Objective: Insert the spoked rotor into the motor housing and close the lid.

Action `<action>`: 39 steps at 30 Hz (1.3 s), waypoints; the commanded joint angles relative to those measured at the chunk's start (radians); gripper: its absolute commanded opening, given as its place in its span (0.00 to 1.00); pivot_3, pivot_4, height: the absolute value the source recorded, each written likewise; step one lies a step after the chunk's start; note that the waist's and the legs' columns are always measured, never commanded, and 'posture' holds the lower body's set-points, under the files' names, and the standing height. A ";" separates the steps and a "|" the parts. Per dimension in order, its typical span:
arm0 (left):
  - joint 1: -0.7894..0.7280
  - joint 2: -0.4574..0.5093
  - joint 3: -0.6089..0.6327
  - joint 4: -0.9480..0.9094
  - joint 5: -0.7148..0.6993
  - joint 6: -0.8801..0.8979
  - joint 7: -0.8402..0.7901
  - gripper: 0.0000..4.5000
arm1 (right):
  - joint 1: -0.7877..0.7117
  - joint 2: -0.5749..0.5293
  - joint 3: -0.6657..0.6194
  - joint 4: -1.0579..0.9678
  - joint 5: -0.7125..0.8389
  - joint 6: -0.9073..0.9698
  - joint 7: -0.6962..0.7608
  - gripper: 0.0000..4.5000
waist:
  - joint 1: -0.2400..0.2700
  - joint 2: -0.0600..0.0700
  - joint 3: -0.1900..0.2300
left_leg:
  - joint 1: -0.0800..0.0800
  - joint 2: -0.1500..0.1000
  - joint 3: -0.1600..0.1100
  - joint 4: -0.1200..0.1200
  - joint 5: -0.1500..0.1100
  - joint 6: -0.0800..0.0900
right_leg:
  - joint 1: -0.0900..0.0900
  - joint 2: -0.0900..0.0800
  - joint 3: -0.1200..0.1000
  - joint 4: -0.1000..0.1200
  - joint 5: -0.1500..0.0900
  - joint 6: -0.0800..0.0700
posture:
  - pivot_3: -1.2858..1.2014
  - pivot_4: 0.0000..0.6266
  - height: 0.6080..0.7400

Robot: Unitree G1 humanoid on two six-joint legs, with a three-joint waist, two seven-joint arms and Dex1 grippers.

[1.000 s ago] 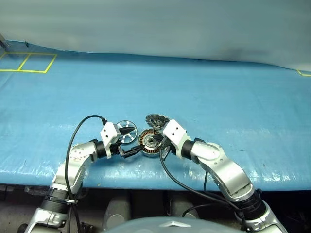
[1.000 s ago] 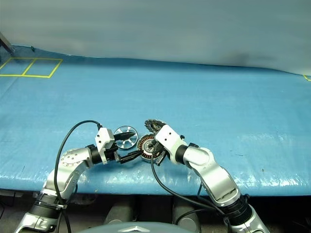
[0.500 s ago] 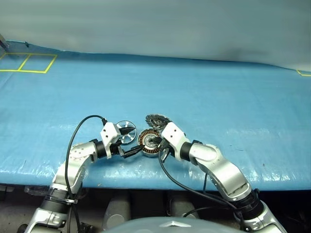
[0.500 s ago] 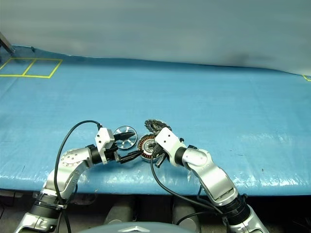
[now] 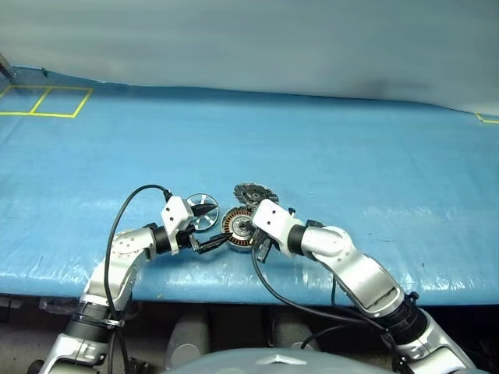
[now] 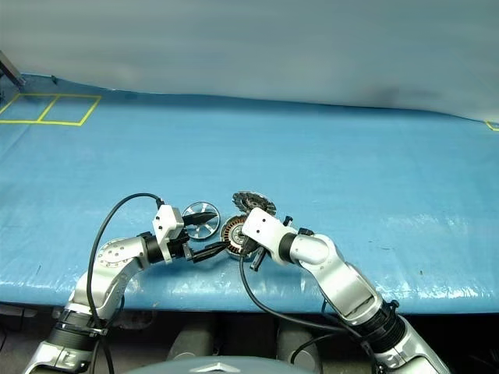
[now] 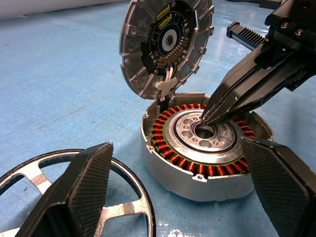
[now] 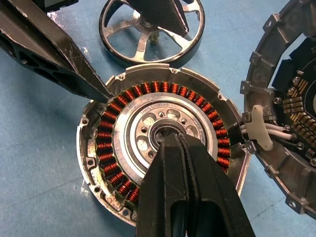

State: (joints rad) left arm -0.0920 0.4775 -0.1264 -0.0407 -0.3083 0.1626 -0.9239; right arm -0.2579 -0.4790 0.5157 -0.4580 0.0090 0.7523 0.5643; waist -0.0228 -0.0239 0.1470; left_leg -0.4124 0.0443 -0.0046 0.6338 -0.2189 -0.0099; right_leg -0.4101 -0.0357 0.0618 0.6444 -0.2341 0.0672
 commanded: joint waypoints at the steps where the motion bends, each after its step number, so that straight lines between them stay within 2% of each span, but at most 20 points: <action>1: -0.004 0.001 0.007 -0.016 0.003 -0.017 -0.001 1.00 | 0.005 -0.030 0.051 0.031 -0.029 0.039 0.028 0.01 | 0.000 0.000 0.000 | 0.000 0.000 0.000 0.000 0.000 0.000 | 0.000 0.000 0.000 0.000 0.000 0.000 | 0.52 0.24 1.00; 22: -0.004 0.003 0.009 -0.016 0.002 -0.016 0.000 1.00 | 0.004 -0.055 0.145 0.104 -0.137 0.036 0.081 0.01 | 0.003 -0.001 -0.006 | 0.002 0.000 -0.001 0.012 -0.001 0.001 | 0.002 0.000 0.000 0.001 0.002 0.002 | 0.52 0.24 1.00; 31: -0.007 0.004 0.010 -0.013 0.002 -0.017 -0.002 1.00 | 0.001 0.021 0.025 0.020 -0.098 0.004 0.049 0.01 | 0.001 -0.001 -0.008 | 0.001 0.001 -0.001 0.012 -0.001 0.001 | 0.002 0.000 0.000 0.001 0.002 0.002 | 0.52 0.24 1.00; 39: -0.008 0.002 0.006 -0.011 0.003 -0.017 -0.003 1.00 | -0.017 0.060 -0.011 -0.003 -0.076 -0.005 0.038 0.01 | 0.000 0.000 -0.006 | -0.003 0.001 0.000 0.011 -0.001 0.001 | 0.000 0.000 0.000 0.001 0.003 0.001 | 0.52 0.24 1.00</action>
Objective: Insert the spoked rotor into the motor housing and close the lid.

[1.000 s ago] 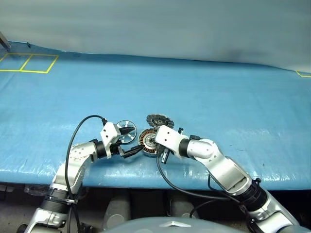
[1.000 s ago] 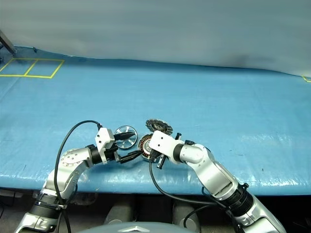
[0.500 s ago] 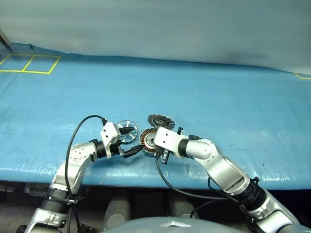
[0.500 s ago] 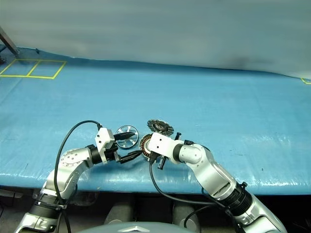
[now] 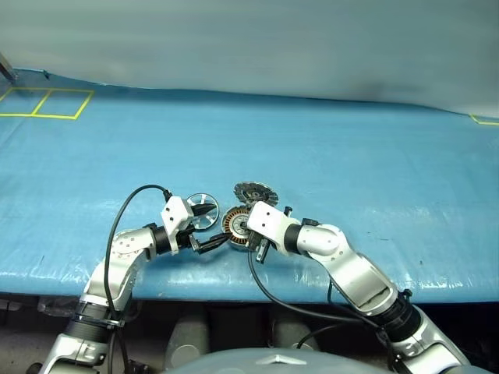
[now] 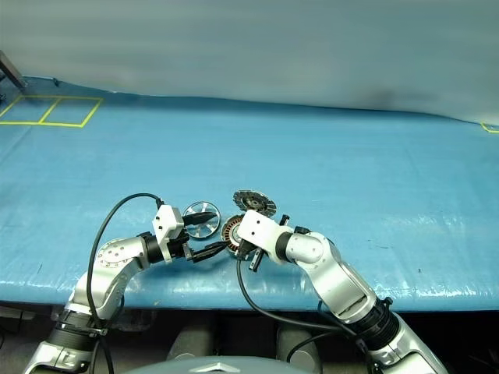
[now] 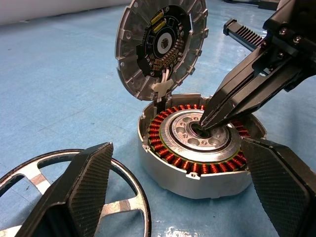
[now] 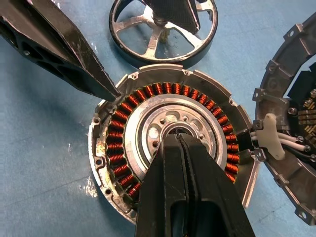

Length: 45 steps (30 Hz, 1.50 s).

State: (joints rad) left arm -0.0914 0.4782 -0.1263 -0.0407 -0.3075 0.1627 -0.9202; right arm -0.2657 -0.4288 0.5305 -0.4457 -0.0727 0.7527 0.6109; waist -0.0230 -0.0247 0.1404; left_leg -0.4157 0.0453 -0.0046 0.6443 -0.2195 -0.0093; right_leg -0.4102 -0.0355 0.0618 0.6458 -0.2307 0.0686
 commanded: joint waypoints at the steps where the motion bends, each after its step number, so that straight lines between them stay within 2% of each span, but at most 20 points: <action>1: -0.009 0.001 0.006 -0.011 0.002 -0.017 -0.007 1.00 | -0.012 0.011 -0.026 -0.013 0.004 -0.006 -0.011 0.01 | 0.000 0.000 0.001 | 0.000 0.000 0.000 0.000 0.000 0.000 | 0.000 0.000 0.000 0.000 0.000 0.000 | 0.52 0.24 1.00; 15: -0.001 0.002 0.008 -0.017 0.002 -0.017 -0.003 1.00 | -0.043 0.025 -0.068 -0.015 0.010 -0.011 -0.034 0.01 | 0.000 0.001 0.003 | -0.001 0.000 0.000 0.000 0.000 0.000 | 0.000 0.000 0.000 0.000 0.000 0.000 | 0.52 0.24 1.00; 45: 0.002 0.003 0.012 -0.018 0.007 -0.015 -0.001 1.00 | -0.007 0.040 -0.027 0.060 0.002 -0.013 -0.035 0.01 | 0.000 0.002 0.005 | 0.000 0.000 0.000 0.000 0.000 0.000 | 0.000 0.000 0.000 0.000 0.000 0.000 | 0.52 0.24 1.00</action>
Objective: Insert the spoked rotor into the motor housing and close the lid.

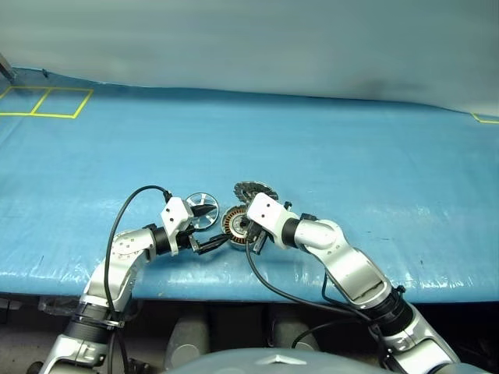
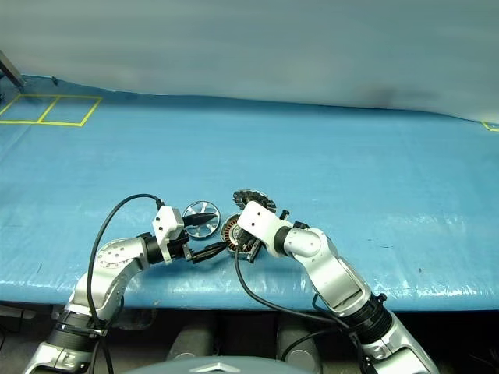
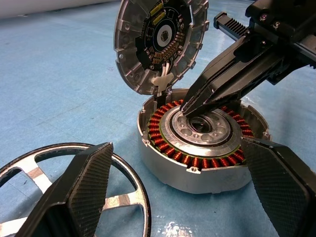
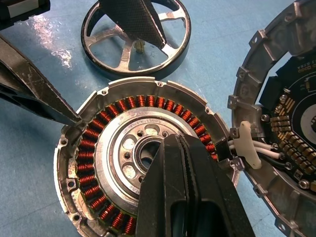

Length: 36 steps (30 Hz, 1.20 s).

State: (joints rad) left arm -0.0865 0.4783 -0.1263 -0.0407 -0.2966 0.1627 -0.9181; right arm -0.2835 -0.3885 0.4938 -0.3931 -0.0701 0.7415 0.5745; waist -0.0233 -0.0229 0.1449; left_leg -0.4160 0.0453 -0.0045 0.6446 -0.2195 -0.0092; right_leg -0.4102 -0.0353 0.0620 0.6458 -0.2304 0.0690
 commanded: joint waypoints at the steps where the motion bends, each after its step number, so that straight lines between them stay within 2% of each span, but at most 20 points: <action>1: -0.002 0.003 0.012 -0.019 -0.004 -0.015 -0.003 1.00 | 0.013 -0.002 0.016 0.009 -0.002 -0.002 0.004 0.01 | 0.000 0.000 0.000 | 0.000 0.000 0.000 0.000 0.000 0.000 | 0.000 0.000 0.000 0.000 0.000 0.000 | 0.52 0.24 1.00; 18: 0.000 0.006 0.019 -0.022 -0.006 -0.012 -0.001 1.00 | 0.056 -0.014 0.085 0.106 -0.017 -0.004 0.017 0.01 | -0.001 0.000 -0.001 | 0.005 0.000 0.000 0.001 0.000 0.000 | 0.001 0.000 0.000 0.000 0.000 0.000 | 0.52 0.24 1.00; 36: -0.010 0.002 0.016 -0.011 -0.007 -0.016 -0.006 1.00 | 0.095 -0.031 0.065 0.120 -0.013 0.006 0.016 0.01 | 0.002 0.000 -0.011 | 0.006 0.000 0.000 0.001 0.000 0.000 | 0.001 -0.001 0.000 -0.001 0.000 0.000 | 0.52 0.24 1.00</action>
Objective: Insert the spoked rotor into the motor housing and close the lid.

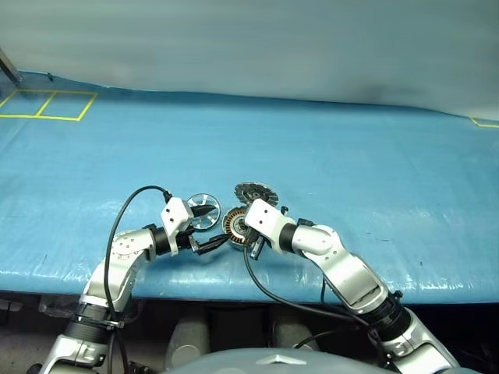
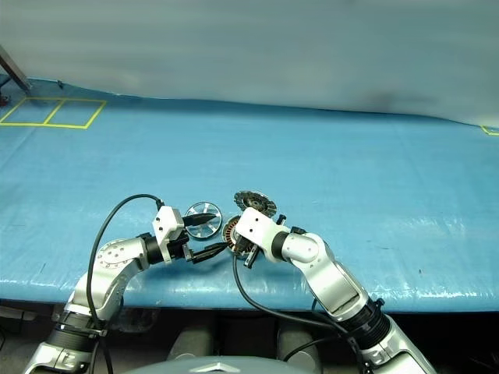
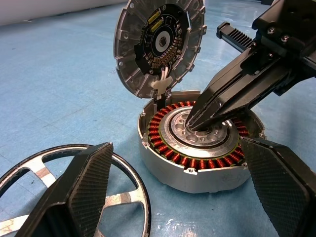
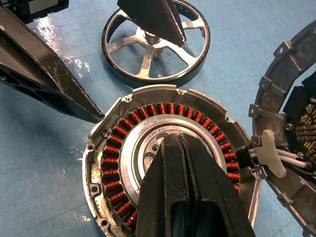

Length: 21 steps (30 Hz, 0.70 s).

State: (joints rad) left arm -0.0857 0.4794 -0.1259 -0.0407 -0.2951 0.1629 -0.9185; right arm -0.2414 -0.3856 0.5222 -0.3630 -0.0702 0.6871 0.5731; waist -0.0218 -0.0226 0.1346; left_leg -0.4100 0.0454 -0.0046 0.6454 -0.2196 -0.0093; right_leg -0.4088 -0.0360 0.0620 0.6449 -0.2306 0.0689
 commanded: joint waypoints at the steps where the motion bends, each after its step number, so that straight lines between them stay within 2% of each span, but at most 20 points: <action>1: -0.010 0.001 0.016 -0.012 -0.008 -0.017 -0.006 1.00 | 0.054 -0.035 0.038 0.093 -0.014 0.061 0.018 0.01 | 0.000 0.000 0.000 | 0.000 0.000 0.000 0.000 0.000 0.000 | 0.000 0.000 0.000 0.000 0.000 0.000 | 0.52 0.24 1.00; 21: 0.002 0.002 0.020 -0.018 -0.011 -0.013 -0.002 1.00 | 0.080 -0.049 0.049 0.125 -0.021 0.070 0.019 0.01 | 0.001 -0.001 -0.004 | 0.000 0.000 0.000 0.000 0.000 0.000 | 0.000 -0.002 0.000 -0.001 0.000 0.000 | 0.52 0.24 1.00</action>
State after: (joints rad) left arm -0.0825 0.4794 -0.1258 -0.0407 -0.2954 0.1629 -0.9179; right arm -0.2293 -0.3913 0.5229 -0.3665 -0.0703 0.6863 0.5758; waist -0.0205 -0.0238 0.1302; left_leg -0.4098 0.0453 -0.0044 0.6452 -0.2198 -0.0096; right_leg -0.4088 -0.0377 0.0615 0.6439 -0.2308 0.0688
